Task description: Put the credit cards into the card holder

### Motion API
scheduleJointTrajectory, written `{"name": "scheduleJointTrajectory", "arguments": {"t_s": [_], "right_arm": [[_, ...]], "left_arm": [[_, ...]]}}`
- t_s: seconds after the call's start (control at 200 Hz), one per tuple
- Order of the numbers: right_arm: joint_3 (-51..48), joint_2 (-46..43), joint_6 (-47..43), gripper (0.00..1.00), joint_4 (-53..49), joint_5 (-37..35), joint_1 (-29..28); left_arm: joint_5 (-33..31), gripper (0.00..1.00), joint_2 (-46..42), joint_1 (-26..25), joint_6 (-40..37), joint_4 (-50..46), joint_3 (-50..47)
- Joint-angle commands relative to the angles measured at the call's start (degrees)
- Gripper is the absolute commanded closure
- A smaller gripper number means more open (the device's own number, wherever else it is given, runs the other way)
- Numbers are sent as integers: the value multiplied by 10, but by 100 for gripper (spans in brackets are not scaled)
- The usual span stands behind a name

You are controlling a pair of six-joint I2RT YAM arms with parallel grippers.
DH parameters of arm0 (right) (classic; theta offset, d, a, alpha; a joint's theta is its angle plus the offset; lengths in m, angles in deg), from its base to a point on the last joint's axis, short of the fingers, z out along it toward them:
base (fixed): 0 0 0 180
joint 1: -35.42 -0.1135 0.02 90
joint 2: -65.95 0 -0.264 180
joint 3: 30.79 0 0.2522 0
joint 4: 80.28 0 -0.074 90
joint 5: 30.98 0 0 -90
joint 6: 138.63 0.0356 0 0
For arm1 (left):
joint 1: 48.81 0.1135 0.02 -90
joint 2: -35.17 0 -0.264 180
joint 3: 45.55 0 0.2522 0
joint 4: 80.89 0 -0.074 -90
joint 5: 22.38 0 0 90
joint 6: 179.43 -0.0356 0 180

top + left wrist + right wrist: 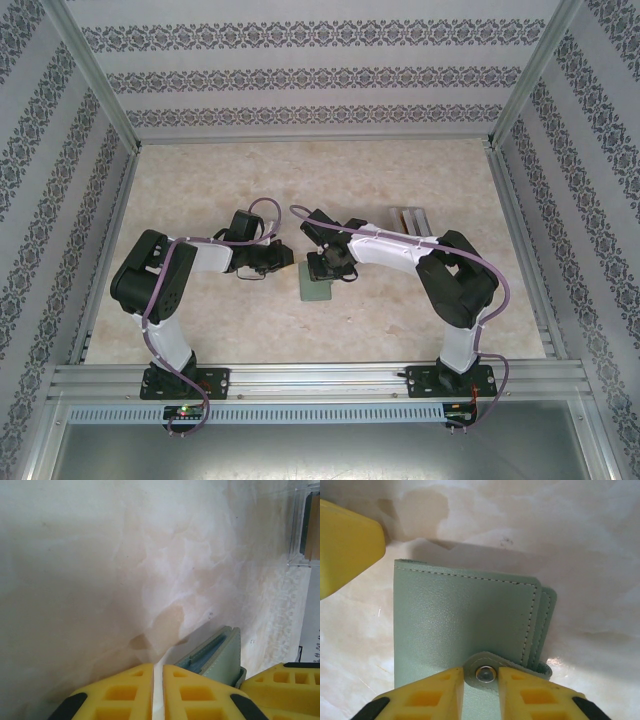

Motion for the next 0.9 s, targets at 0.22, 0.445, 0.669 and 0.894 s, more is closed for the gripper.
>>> {"name": "scheduleJointTrajectory", "arguments": {"t_s": [0.22,0.445,0.669,0.894], "right_arm": [[30,20,-3,64,-25,-23,-20],[43,35,-9,76,-45,-52,-26],[48,35,-14,85,-55,-55,-28],[57,34,-29,94,-66,-58,-28]], "left_arm": [[-32,86,17,10,-19,-33,-3],[-30,86,14,10,-18,-33,-3],[-31,86,11,10,-20,-35,-4],[-28,86,-5,10,-18,-43,-5]]}}
